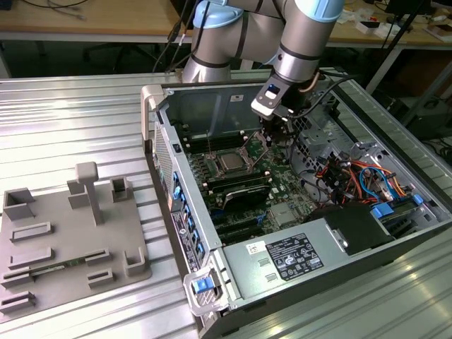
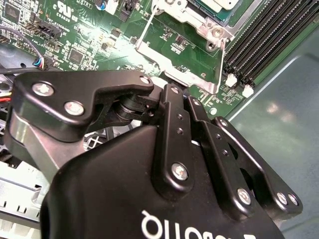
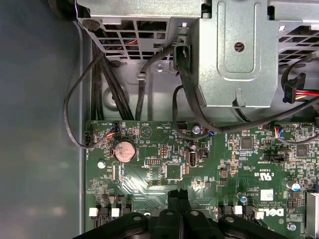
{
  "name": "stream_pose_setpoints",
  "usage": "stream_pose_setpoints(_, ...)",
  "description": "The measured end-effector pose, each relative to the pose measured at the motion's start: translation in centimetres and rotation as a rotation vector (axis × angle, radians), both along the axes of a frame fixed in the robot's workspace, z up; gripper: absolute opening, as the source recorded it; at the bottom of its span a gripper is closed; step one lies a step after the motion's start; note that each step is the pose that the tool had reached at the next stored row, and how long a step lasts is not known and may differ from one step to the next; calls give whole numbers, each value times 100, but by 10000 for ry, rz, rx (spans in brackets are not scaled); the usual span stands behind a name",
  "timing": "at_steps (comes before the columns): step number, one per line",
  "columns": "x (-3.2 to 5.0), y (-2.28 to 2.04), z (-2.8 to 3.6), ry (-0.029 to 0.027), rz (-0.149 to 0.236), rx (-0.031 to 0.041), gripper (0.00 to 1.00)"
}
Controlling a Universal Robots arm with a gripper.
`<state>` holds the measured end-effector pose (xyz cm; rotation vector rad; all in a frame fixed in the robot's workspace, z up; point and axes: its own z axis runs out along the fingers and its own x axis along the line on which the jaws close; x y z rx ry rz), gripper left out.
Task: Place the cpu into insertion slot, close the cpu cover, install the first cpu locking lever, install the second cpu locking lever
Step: 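Close the cpu cover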
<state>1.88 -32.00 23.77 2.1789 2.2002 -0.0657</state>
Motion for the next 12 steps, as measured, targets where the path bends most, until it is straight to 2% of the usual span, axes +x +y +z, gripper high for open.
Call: stream_pose_setpoints(12, -43, 0, 0, 0, 0, 0, 11)
